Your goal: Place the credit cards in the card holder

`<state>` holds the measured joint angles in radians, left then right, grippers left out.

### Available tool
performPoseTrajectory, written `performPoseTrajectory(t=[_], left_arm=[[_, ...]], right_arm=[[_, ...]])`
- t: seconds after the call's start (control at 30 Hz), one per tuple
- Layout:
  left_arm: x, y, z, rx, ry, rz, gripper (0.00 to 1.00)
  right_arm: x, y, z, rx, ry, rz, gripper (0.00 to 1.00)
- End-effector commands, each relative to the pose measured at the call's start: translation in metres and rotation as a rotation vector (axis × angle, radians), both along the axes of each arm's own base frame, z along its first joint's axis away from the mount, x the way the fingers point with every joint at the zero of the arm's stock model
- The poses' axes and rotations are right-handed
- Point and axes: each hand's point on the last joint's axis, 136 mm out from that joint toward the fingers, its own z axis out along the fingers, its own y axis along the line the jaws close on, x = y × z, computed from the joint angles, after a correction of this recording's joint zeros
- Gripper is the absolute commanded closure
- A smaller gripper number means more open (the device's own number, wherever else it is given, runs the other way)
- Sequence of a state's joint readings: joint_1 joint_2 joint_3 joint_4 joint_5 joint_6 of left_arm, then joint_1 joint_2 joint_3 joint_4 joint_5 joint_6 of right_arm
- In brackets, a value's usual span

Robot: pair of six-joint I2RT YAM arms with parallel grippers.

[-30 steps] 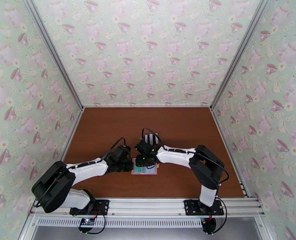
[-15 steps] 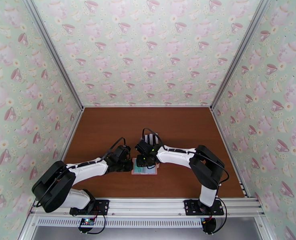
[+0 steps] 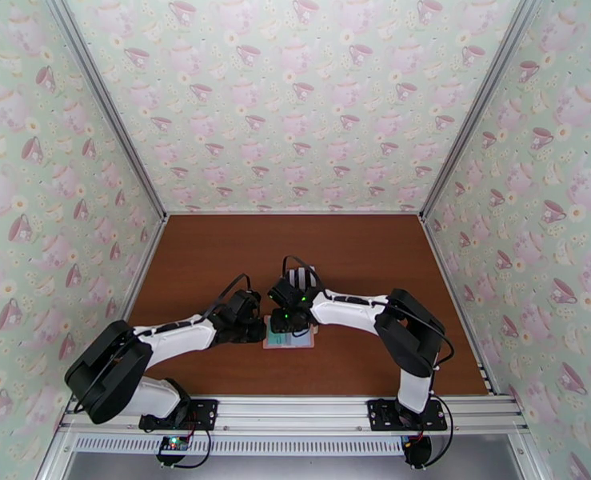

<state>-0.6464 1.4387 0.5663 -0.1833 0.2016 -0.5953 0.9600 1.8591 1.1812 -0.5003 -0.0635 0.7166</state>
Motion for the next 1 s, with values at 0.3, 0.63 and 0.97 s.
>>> performPoseTrajectory(t=[0.3,0.63,0.97], left_arm=[[0.016,0.006,0.001,0.011,-0.008,0.016,0.86],[0.042,0.017,0.020,0.003,-0.042,0.050,0.79],[0.065,0.007,0.050,-0.021,-0.106,0.049,0.73]], right_arm=[[0.011,-0.007,0.017,-0.001,-0.047,-0.002,0.60],[0.031,-0.037,0.052,-0.003,-0.127,-0.048,0.57],[0.056,-0.067,0.081,-0.024,-0.206,-0.094,0.56]])
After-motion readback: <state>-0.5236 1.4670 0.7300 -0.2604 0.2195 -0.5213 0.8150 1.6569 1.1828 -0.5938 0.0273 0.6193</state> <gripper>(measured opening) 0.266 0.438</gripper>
